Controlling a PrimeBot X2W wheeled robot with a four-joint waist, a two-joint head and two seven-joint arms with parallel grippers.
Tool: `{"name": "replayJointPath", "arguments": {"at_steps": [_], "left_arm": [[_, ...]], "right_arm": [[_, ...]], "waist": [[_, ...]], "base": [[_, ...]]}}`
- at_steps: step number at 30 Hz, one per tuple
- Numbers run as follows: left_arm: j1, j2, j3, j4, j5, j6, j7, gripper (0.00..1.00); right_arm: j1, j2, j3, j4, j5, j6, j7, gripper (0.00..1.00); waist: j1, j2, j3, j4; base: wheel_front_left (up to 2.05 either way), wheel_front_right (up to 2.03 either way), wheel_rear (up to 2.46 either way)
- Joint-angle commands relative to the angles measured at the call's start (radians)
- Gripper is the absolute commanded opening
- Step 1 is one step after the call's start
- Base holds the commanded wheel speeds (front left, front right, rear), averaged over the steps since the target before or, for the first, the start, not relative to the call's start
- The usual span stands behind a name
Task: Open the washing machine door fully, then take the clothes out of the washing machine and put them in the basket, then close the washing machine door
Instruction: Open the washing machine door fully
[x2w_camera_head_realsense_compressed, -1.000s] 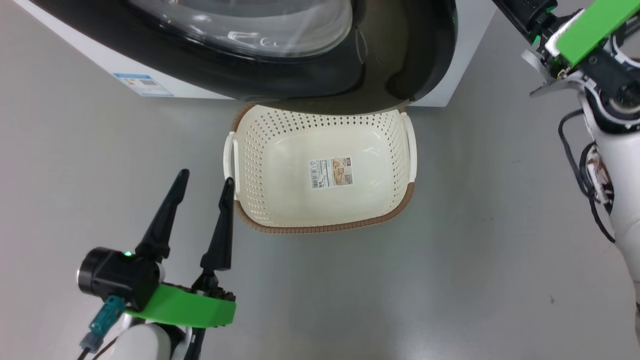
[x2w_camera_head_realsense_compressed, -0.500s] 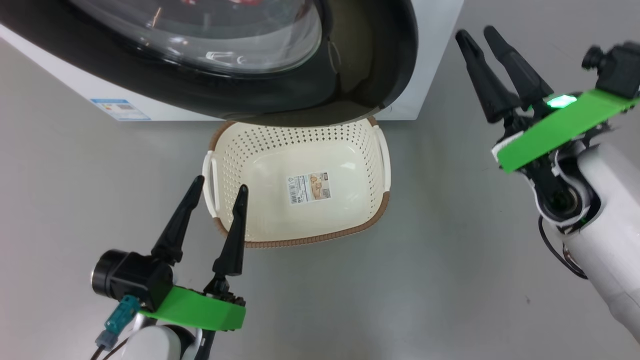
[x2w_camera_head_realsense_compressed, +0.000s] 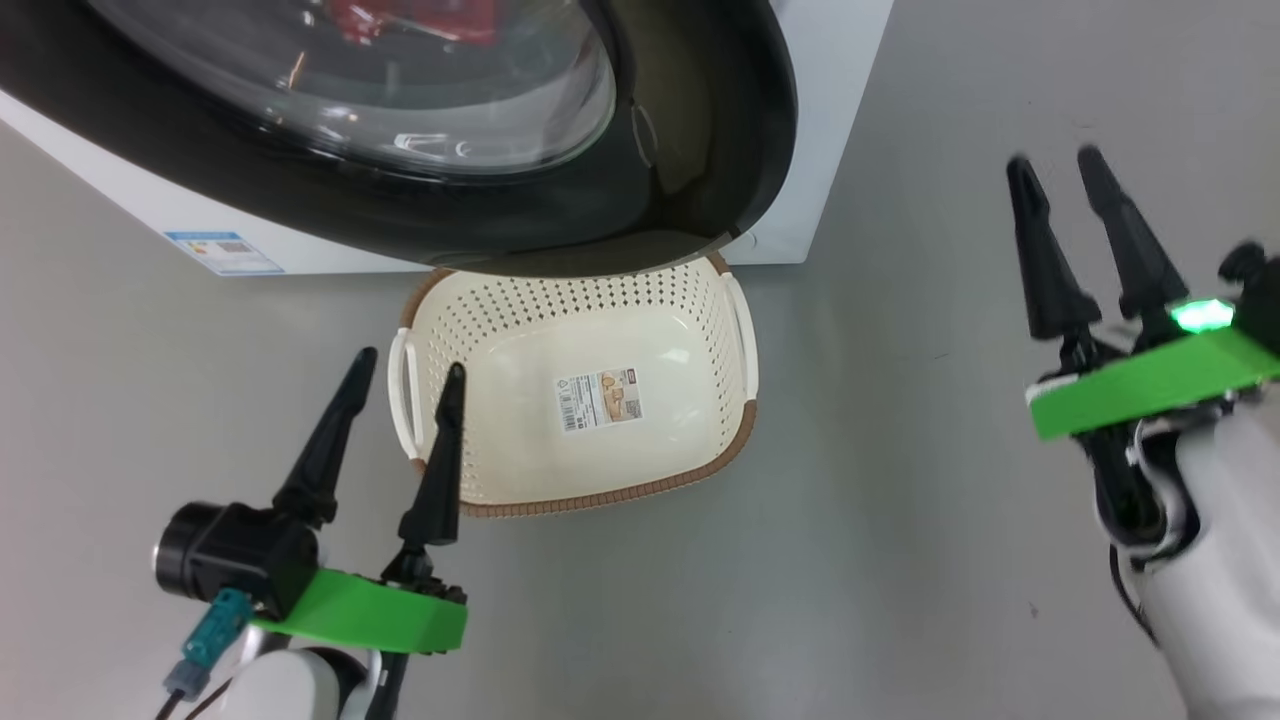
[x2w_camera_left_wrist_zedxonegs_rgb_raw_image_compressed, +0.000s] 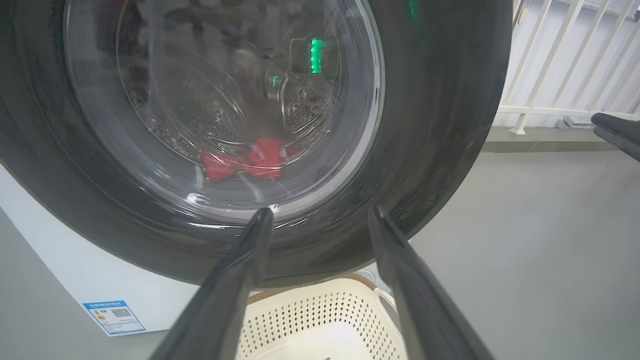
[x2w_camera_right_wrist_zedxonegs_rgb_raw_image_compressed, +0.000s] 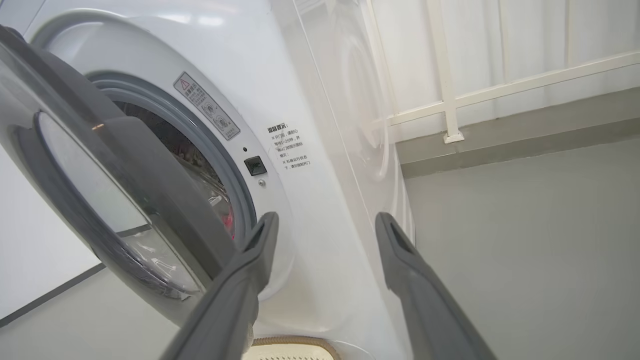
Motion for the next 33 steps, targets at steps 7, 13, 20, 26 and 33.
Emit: {"name": "replayJointPath", "arguments": {"at_steps": [7,13,20,26,33], "left_arm": [[0.001,0.017,0.059,-0.026,0.012,0.007,-0.008,1.00],[0.000,0.017,0.087,-0.030,0.010,0.021,-0.008,1.00],[-0.002,0.017,0.102,-0.033,0.012,0.021,-0.008,1.00],[-0.003,0.017,0.108,-0.031,0.013,0.019,-0.008,1.00],[-0.004,0.017,0.115,-0.030,0.017,0.017,-0.008,1.00]], "right_arm": [[0.119,0.061,-0.099,-0.120,-0.206,0.007,-0.006,1.00],[0.181,0.114,-0.128,-0.209,-0.376,0.007,-0.006,1.00],[0.260,0.166,-0.169,-0.270,-0.435,0.007,-0.006,1.00],[0.305,0.187,-0.176,-0.298,-0.454,0.007,-0.006,1.00],[0.323,0.194,-0.158,-0.302,-0.470,0.007,-0.006,1.00]], "waist": [[-0.0001,0.0000,-0.010,-0.015],[-0.0001,0.0000,-0.003,-0.027],[-0.0001,0.0000,0.002,-0.030],[-0.0001,0.0000,0.003,-0.035],[-0.0001,0.0000,0.002,-0.042]], "base": [[0.00,0.00,0.00],[0.00,0.00,0.00],[0.00,0.00,0.00],[0.00,0.00,0.00],[0.00,0.00,0.00]]}}
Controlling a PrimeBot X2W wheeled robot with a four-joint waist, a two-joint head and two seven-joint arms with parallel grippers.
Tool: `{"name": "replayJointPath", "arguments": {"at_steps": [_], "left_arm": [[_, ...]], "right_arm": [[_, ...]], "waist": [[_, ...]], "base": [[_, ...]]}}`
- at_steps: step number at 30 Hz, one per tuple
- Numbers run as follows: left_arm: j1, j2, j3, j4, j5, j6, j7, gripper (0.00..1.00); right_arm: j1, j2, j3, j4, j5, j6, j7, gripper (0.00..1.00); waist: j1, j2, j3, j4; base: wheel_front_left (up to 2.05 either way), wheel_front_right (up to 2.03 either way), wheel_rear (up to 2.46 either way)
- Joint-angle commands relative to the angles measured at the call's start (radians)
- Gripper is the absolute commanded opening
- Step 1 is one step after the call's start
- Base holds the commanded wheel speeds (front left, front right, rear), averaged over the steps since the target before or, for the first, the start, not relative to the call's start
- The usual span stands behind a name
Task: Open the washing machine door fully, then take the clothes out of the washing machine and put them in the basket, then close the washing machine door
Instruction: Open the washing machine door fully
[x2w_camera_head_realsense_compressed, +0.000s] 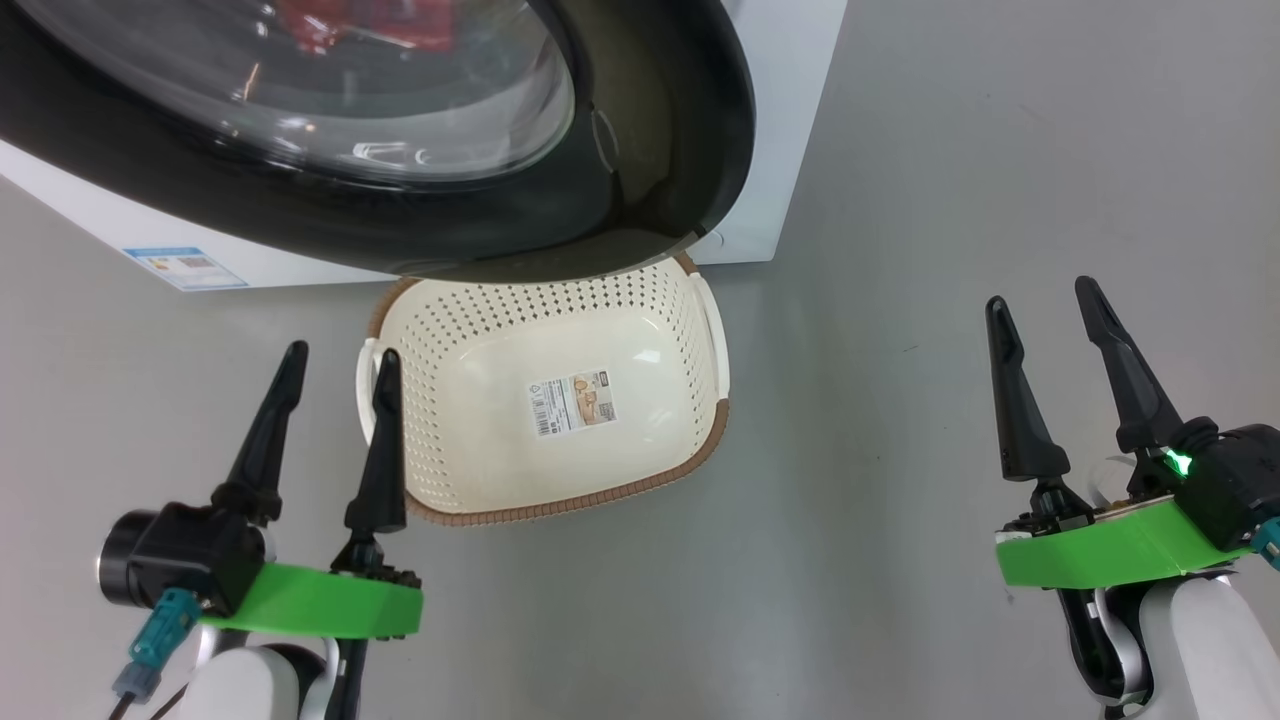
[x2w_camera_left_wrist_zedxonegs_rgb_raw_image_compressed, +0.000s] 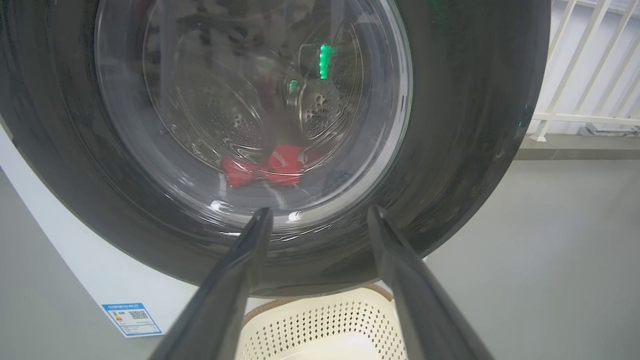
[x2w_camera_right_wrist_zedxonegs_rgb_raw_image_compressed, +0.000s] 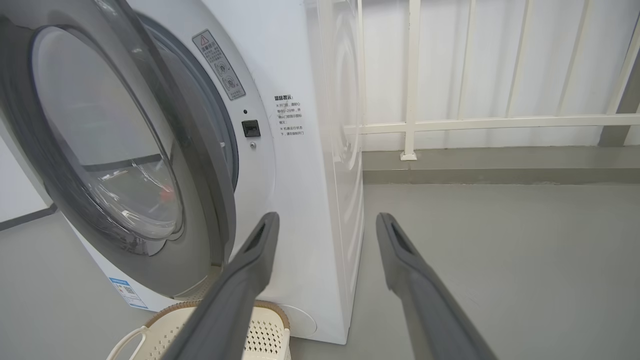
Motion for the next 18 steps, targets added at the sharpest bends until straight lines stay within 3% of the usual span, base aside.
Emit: {"name": "replayJointPath", "arguments": {"at_steps": [1,18], "left_arm": [[-0.006,0.018,0.037,-0.026,0.014,-0.001,-0.008,1.00],[-0.001,0.018,0.040,-0.023,0.013,-0.003,-0.008,1.00]], "right_arm": [[0.014,0.003,0.027,-0.029,-0.014,0.006,-0.006,1.00],[0.024,0.006,0.040,-0.019,-0.017,0.006,-0.006,1.00]], "waist": [[-0.0001,0.0000,0.000,-0.001],[-0.0001,0.0000,-0.004,-0.012]], "base": [[0.00,0.00,0.00],[0.00,0.00,0.00]]}}
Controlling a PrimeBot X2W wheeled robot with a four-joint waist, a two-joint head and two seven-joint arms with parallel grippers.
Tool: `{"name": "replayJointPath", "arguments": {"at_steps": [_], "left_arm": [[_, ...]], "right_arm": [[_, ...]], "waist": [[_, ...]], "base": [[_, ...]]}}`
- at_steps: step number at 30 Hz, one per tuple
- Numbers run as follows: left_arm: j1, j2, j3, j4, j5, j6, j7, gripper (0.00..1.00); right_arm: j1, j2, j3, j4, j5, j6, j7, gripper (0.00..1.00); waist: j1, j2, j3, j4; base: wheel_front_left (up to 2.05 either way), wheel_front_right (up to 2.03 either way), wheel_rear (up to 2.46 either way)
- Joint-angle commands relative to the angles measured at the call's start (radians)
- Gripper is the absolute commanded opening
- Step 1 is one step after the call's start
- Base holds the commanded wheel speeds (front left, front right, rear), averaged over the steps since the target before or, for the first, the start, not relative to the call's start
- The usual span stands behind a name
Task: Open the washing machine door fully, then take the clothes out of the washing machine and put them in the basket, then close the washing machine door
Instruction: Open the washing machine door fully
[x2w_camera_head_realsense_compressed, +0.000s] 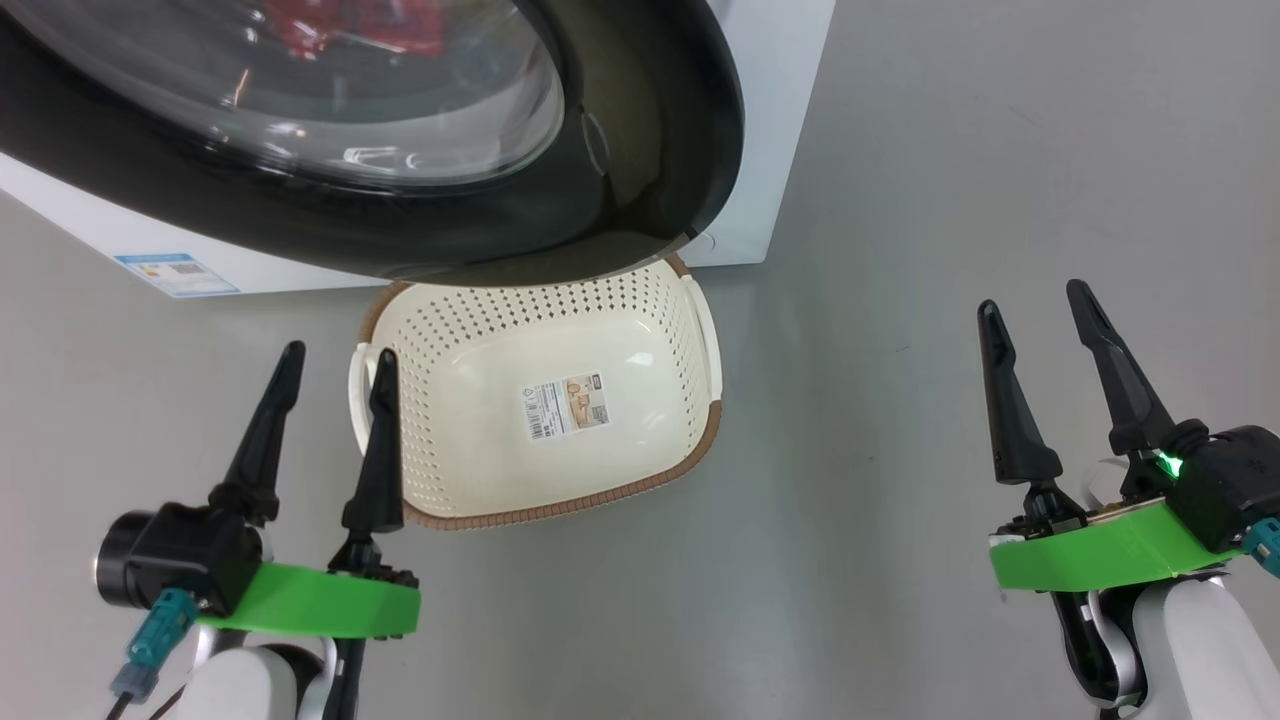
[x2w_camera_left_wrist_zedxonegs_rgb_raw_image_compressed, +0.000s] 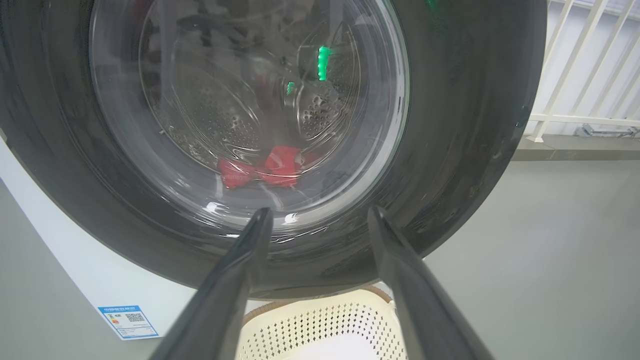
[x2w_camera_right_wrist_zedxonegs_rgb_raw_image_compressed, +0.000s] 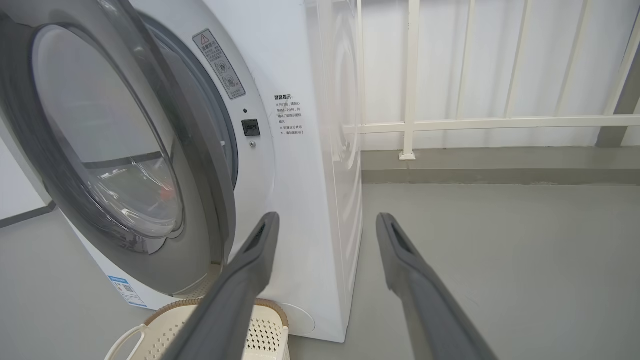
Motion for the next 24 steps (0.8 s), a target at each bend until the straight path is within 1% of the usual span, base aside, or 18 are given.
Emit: {"name": "replayJointPath", "arguments": {"at_steps": [1,17,18,19,21,22,23,24], "left_arm": [[-0.002,0.018,0.036,-0.023,0.009,-0.003,-0.008,1.00],[-0.002,0.018,0.032,-0.010,0.006,-0.006,-0.008,1.00],[-0.003,0.018,0.031,-0.010,0.006,-0.006,-0.008,1.00],[-0.003,0.018,0.030,-0.009,0.005,-0.006,-0.008,1.00],[-0.004,0.018,0.027,-0.009,0.004,-0.007,-0.008,1.00],[-0.004,0.018,0.026,-0.010,0.004,-0.007,-0.008,1.00],[-0.004,0.018,0.026,-0.010,0.004,-0.007,-0.008,1.00],[-0.004,0.018,0.025,-0.011,0.002,-0.007,-0.008,1.00]], "right_arm": [[0.022,0.004,0.031,-0.021,-0.011,0.006,-0.006,1.00],[0.022,0.005,0.045,-0.021,0.008,0.006,-0.006,1.00],[0.021,0.005,0.046,-0.019,0.014,0.006,-0.006,0.87],[0.019,0.005,0.045,-0.016,0.027,0.006,-0.006,0.45],[0.008,0.006,0.047,-0.014,0.051,0.006,-0.006,0.20],[0.003,0.006,0.046,-0.013,0.073,0.006,-0.006,0.05],[0.003,0.006,0.046,-0.013,0.073,0.006,-0.006,0.05],[-0.006,0.006,0.042,-0.012,0.101,0.006,-0.006,0.00]], "waist": [[0.0000,0.0000,0.000,-0.001],[0.0000,0.0000,-0.004,-0.002],[0.0000,0.0000,-0.004,0.000],[0.0000,0.0000,-0.003,0.001],[0.0000,0.0000,-0.001,0.005],[0.0000,0.0000,-0.001,0.007],[0.0000,0.0000,-0.001,0.007],[0.0000,0.0000,0.000,0.009]], "base": [[0.00,0.00,0.00],[0.00,0.00,0.00],[0.00,0.00,0.00],[0.00,0.00,0.00],[0.00,0.00,0.00],[0.00,0.00,0.00],[0.00,0.00,0.00],[0.00,0.00,0.00]]}}
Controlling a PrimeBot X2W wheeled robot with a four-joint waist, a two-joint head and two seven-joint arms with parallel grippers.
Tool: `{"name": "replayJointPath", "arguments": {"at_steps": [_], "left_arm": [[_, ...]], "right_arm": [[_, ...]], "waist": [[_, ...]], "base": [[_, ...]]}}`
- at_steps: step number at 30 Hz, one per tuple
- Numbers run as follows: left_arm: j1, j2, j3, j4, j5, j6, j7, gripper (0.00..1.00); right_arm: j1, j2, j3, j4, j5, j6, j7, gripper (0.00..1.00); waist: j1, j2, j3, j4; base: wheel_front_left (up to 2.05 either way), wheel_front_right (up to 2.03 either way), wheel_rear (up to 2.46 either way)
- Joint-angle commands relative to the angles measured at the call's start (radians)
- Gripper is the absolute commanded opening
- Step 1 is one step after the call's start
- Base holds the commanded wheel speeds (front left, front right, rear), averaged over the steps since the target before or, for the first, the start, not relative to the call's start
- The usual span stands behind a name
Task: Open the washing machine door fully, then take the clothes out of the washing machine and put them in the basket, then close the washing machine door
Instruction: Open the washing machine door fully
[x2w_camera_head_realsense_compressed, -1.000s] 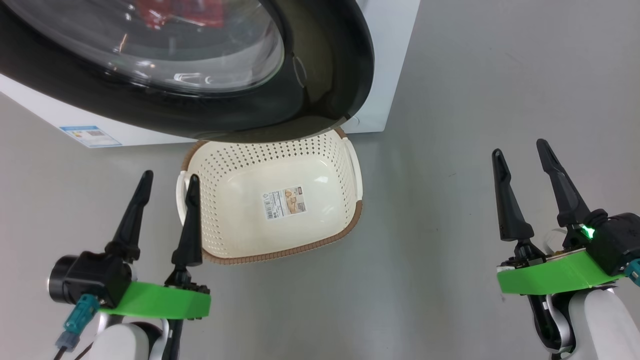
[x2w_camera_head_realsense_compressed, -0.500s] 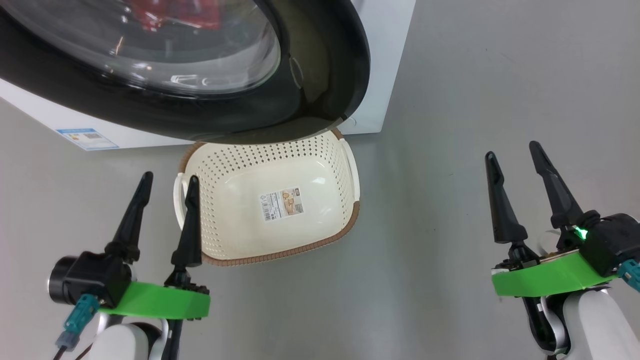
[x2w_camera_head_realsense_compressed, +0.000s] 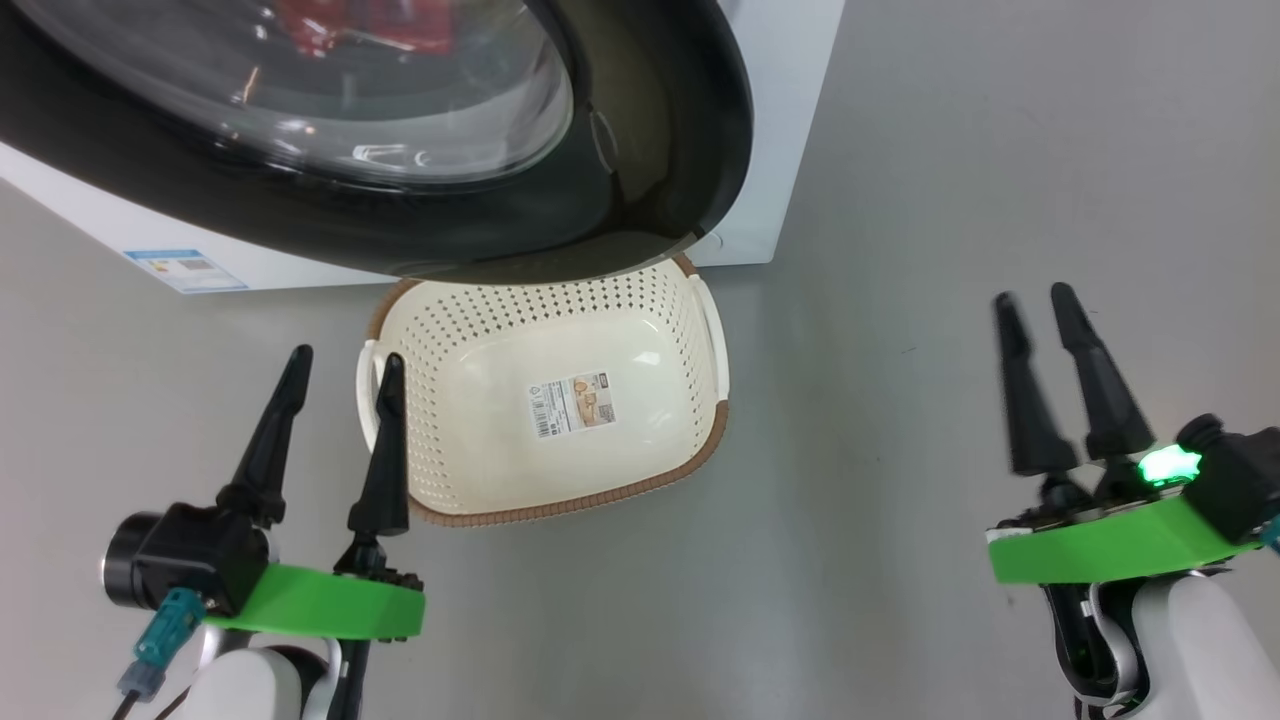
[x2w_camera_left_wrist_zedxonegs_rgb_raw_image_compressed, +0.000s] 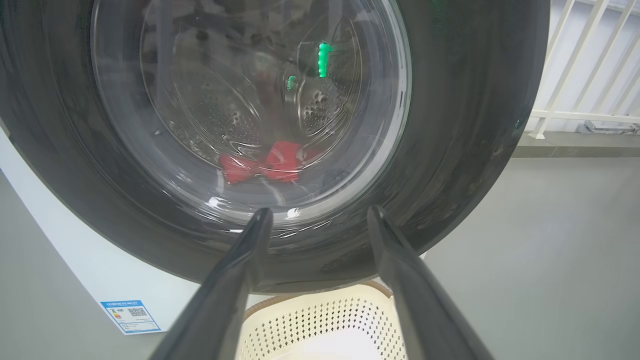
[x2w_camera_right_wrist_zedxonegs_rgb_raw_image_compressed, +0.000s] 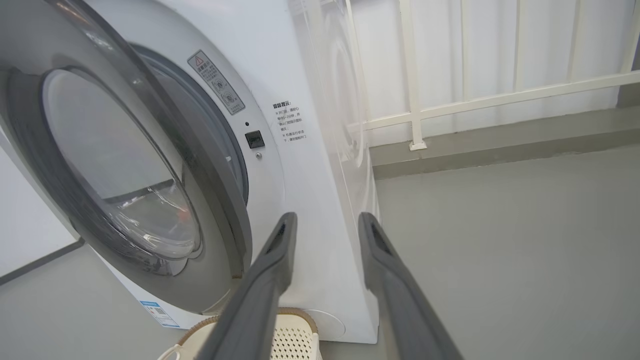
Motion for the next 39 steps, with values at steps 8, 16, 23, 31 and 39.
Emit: {"name": "replayJointPath", "arguments": {"at_steps": [8,16,23,31,39], "left_arm": [[-0.002,0.018,0.024,-0.025,-0.006,-0.006,-0.008,1.00],[-0.004,0.018,0.008,-0.026,-0.015,-0.002,-0.008,1.00],[-0.015,0.018,-0.014,-0.025,-0.030,0.002,-0.008,1.00],[-0.029,0.018,-0.039,-0.029,-0.047,0.004,-0.008,1.00],[-0.044,0.018,-0.066,-0.031,-0.056,0.011,-0.008,1.00]], "right_arm": [[-0.092,0.005,0.074,0.041,0.426,0.006,-0.006,0.00],[-0.268,-0.061,0.204,0.108,0.913,0.006,0.023,0.00],[-0.429,-0.095,0.171,0.164,1.306,0.006,0.288,0.00],[-0.602,-0.103,0.134,0.330,1.523,0.006,0.629,0.00],[-0.779,-0.149,0.171,0.503,1.583,0.006,0.884,0.00]], "waist": [[-0.0001,-0.0001,0.006,0.022],[-0.0001,-0.0001,0.025,0.050],[-0.0001,-0.0001,0.043,0.083],[-0.0001,-0.0001,0.070,0.115],[-0.0001,-0.0001,0.104,0.150]], "base": [[0.00,0.00,0.00],[0.00,0.00,0.00],[0.00,0.00,0.00],[0.00,0.00,0.00],[0.00,0.00,0.00]]}}
